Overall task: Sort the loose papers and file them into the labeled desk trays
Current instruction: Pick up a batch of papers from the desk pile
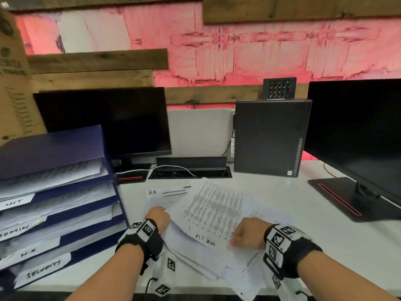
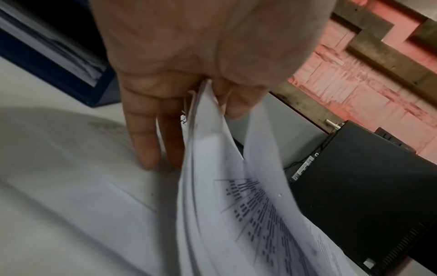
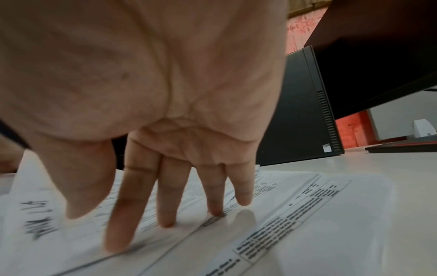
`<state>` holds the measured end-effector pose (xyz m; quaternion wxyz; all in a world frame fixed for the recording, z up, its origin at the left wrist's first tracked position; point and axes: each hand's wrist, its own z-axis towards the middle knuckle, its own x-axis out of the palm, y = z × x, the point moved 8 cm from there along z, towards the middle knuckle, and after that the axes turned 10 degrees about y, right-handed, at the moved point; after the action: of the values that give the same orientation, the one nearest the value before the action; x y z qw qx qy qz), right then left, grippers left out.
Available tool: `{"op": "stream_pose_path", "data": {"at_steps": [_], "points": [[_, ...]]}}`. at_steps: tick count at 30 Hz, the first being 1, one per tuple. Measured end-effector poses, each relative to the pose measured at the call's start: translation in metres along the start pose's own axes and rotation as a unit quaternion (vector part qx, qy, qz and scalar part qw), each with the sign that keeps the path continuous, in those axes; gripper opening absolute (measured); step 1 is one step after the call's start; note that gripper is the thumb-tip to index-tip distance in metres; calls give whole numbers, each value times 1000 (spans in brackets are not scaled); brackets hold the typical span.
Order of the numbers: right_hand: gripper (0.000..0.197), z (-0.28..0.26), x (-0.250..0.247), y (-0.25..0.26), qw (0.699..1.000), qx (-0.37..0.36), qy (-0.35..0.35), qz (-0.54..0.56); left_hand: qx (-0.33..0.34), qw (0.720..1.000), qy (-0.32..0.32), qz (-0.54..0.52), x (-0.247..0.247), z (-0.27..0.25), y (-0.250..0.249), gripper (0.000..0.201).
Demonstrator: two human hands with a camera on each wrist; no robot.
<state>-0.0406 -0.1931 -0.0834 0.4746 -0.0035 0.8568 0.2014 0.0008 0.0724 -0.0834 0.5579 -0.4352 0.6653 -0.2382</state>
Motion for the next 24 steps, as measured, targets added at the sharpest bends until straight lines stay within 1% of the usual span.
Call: {"op": "stream_pose_path", "data": {"at_steps": [2, 3, 5, 6, 7, 8, 9, 10, 12, 13, 14, 17, 19, 20, 21, 22, 23, 24], "points": [[37, 0, 0, 2, 1000, 3, -4, 17, -31, 999, 6, -11, -2, -3, -1, 35], [39, -1, 0, 2, 1000, 5, -5, 22, -32, 999, 8, -21, 0, 0, 0, 43], [38, -3, 1, 3, 999, 5, 0, 34, -21, 996, 32, 83, 5, 0, 0, 64], [39, -4, 2, 3, 999, 3, 2, 44, -23, 993, 43, 112, 7, 2, 1, 67], [40, -5, 2, 2, 998, 3, 4, 55, -23, 991, 51, 120, 7, 4, 3, 62], [42, -6, 1, 0, 998, 5, 4, 68, -20, 991, 54, 122, 7, 3, 3, 51], [43, -7, -1, -3, 997, 6, 5, 80, -6, 988, 55, 143, 7, 3, 2, 40], [39, -6, -3, -5, 996, 3, 4, 88, 8, 987, 54, 151, 7, 2, 1, 33], [21, -5, -9, -12, 995, -3, -7, 100, 36, 988, 40, 148, 4, 1, -4, 27], [18, -1, -12, -17, 994, 2, -16, 106, 44, 990, 28, 131, -1, -1, -6, 25], [19, 2, -15, -21, 993, 8, -26, 115, 50, 993, 20, 104, -6, -4, -7, 24], [36, -5, -22, -21, 989, 42, -53, 128, 77, 997, -16, 5, -24, -10, -5, 24], [31, -6, -25, -19, 975, 14, -77, 208, 105, 992, -37, -59, -35, -16, -5, 25], [33, -5, -27, -18, 963, 2, -87, 256, 119, 988, -45, -82, -40, -20, -5, 23], [47, -5, -26, -17, 946, -1, -96, 310, 129, 985, -52, -102, -44, -21, -4, 21], [73, 1, -27, -18, 928, -5, -105, 357, 135, 982, -58, -120, -49, -23, -3, 18], [93, 5, -28, -20, 906, -9, -110, 410, 138, 978, -59, -144, -51, -22, -1, 17], [93, 9, -31, -15, 881, -36, -117, 456, 137, 974, -54, -171, -50, -23, 0, 17]]}}
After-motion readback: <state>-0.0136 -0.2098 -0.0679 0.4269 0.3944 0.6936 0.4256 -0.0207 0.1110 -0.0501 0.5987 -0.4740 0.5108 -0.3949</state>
